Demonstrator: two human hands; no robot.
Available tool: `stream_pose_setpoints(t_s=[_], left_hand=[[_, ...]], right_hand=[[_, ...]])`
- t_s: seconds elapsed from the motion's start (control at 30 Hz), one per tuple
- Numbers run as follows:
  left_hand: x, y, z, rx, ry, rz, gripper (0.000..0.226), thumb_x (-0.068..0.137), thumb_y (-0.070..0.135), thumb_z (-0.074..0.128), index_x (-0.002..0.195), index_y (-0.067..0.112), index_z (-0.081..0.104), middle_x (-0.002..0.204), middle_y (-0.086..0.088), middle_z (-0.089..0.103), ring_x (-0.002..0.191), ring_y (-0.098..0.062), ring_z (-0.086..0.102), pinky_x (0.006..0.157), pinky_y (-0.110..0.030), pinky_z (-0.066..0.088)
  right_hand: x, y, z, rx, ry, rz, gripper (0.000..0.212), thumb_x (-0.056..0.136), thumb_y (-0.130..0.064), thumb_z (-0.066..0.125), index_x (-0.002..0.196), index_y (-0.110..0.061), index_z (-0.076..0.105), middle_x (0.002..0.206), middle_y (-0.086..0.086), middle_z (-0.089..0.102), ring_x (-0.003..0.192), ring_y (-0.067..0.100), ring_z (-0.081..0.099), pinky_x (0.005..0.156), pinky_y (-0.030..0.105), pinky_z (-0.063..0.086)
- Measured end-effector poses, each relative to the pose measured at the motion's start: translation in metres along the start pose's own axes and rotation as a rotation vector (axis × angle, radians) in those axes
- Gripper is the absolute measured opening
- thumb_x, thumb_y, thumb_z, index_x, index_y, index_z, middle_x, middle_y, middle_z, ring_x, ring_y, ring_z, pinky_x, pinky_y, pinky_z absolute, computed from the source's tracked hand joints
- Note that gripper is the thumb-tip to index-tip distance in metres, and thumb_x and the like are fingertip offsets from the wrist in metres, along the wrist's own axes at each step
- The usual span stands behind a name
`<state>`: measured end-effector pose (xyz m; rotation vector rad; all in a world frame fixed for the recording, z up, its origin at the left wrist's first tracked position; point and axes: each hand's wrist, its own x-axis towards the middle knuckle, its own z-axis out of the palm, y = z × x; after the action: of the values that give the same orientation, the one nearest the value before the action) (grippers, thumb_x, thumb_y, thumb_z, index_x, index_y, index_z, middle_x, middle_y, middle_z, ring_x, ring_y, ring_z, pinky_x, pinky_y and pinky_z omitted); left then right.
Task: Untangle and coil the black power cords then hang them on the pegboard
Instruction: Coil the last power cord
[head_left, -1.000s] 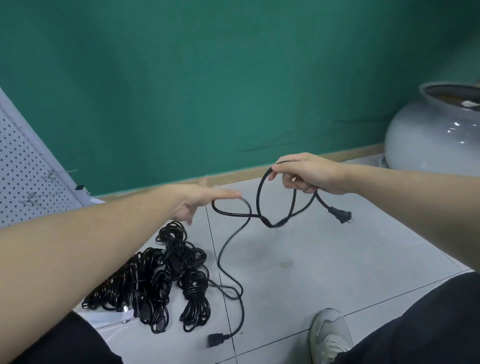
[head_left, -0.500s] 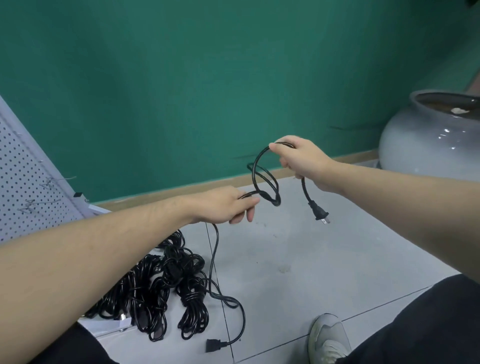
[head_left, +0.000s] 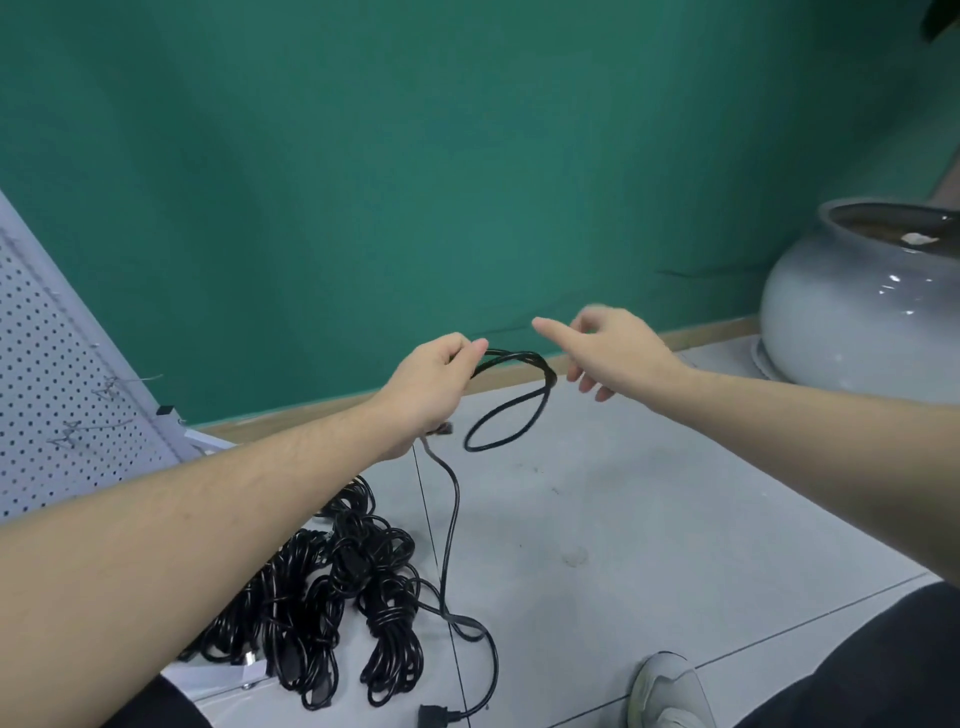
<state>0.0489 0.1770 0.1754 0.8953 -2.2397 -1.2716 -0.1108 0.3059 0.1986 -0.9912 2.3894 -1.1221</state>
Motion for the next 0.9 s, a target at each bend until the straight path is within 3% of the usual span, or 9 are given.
stream_pose_setpoints(t_s=[0.07, 0.13, 0.27, 0.37, 0.47, 0.6, 0.67, 0.73, 0.9], left_hand=[[0.002, 0.003, -0.002, -0.017, 0.041, -0.036, 0.038, 0.106, 0.043, 0.046, 0.079, 0.017, 0.044, 0.046, 0.014, 0.029, 0.044, -0.012, 0.025, 0.047, -0.026, 0.023], [0.003, 0.005, -0.001, -0.042, 0.050, -0.050, 0.037, 0.106, 0.042, 0.046, 0.081, 0.016, 0.047, 0.043, 0.015, 0.029, 0.044, -0.013, 0.026, 0.048, -0.025, 0.026], [-0.001, 0.010, 0.008, -0.137, 0.013, -0.063, 0.036, 0.106, 0.042, 0.047, 0.089, 0.011, 0.058, 0.079, 0.008, 0.073, 0.047, -0.016, 0.040, 0.057, -0.026, 0.045], [-0.004, 0.008, 0.014, -0.198, -0.077, -0.077, 0.034, 0.106, 0.042, 0.050, 0.087, 0.014, 0.055, 0.079, -0.005, 0.075, 0.039, -0.014, 0.045, 0.063, -0.035, 0.046], [-0.001, 0.004, 0.016, -0.222, -0.070, -0.101, 0.032, 0.106, 0.038, 0.050, 0.084, 0.016, 0.054, 0.095, -0.006, 0.073, 0.039, -0.013, 0.037, 0.049, -0.025, 0.040], [0.012, -0.013, 0.003, -0.224, 0.098, -0.214, 0.028, 0.108, 0.036, 0.047, 0.090, 0.014, 0.050, 0.083, 0.003, 0.063, 0.041, -0.015, 0.026, 0.046, -0.024, 0.025], [0.018, -0.029, -0.010, -0.167, 0.122, -0.267, 0.026, 0.108, 0.035, 0.045, 0.091, 0.015, 0.048, 0.083, 0.000, 0.063, 0.042, -0.016, 0.025, 0.046, -0.024, 0.024], [0.021, -0.046, -0.020, -0.102, 0.134, -0.318, 0.026, 0.109, 0.033, 0.045, 0.091, 0.015, 0.047, 0.083, -0.003, 0.059, 0.045, -0.018, 0.026, 0.044, -0.022, 0.025], [0.012, -0.081, -0.027, 0.233, -0.054, -0.340, 0.028, 0.108, 0.031, 0.047, 0.090, 0.010, 0.051, 0.088, -0.007, 0.065, 0.049, -0.018, 0.035, 0.043, -0.021, 0.029]], right_hand=[[-0.001, -0.004, 0.003, 0.112, 0.023, -0.032, 0.045, 0.091, -0.054, 0.065, 0.089, -0.012, 0.050, 0.069, 0.008, 0.074, 0.063, 0.021, 0.072, 0.055, 0.034, 0.060], [-0.003, -0.008, 0.010, 0.223, -0.102, 0.075, 0.047, 0.091, -0.055, 0.066, 0.091, -0.009, 0.055, 0.073, 0.012, 0.076, 0.069, 0.024, 0.075, 0.061, 0.036, 0.063], [-0.005, -0.010, 0.018, 0.265, -0.144, 0.141, 0.054, 0.083, -0.064, 0.070, 0.093, -0.010, 0.075, 0.090, 0.000, 0.078, 0.086, 0.017, 0.074, 0.079, 0.036, 0.063], [-0.005, -0.014, 0.028, 0.357, -0.173, 0.095, 0.039, 0.092, -0.043, 0.068, 0.101, -0.007, 0.076, 0.093, 0.003, 0.079, 0.088, 0.015, 0.076, 0.082, 0.033, 0.062], [-0.002, -0.015, 0.029, 0.384, -0.211, 0.082, 0.030, 0.100, -0.031, 0.060, 0.099, -0.004, 0.071, 0.097, 0.008, 0.078, 0.089, 0.015, 0.076, 0.079, 0.031, 0.058], [0.005, -0.015, 0.014, 0.517, -0.279, 0.108, 0.028, 0.106, -0.024, 0.048, 0.081, -0.013, 0.051, 0.062, 0.002, 0.056, 0.055, 0.019, 0.058, 0.061, 0.030, 0.054], [0.013, -0.003, 0.003, 0.530, -0.216, 0.109, 0.029, 0.106, -0.027, 0.045, 0.080, -0.016, 0.046, 0.058, -0.003, 0.033, 0.044, 0.013, 0.029, 0.043, 0.024, 0.032], [0.019, 0.011, -0.005, 0.419, -0.081, 0.106, 0.026, 0.104, -0.028, 0.048, 0.082, -0.016, 0.053, 0.061, -0.003, 0.027, 0.046, 0.012, 0.021, 0.042, 0.023, 0.018], [0.031, 0.023, -0.024, 0.370, 0.249, 0.098, 0.021, 0.101, -0.026, 0.051, 0.095, -0.020, 0.070, 0.060, -0.003, 0.034, 0.050, 0.015, 0.026, 0.046, 0.026, 0.021]])
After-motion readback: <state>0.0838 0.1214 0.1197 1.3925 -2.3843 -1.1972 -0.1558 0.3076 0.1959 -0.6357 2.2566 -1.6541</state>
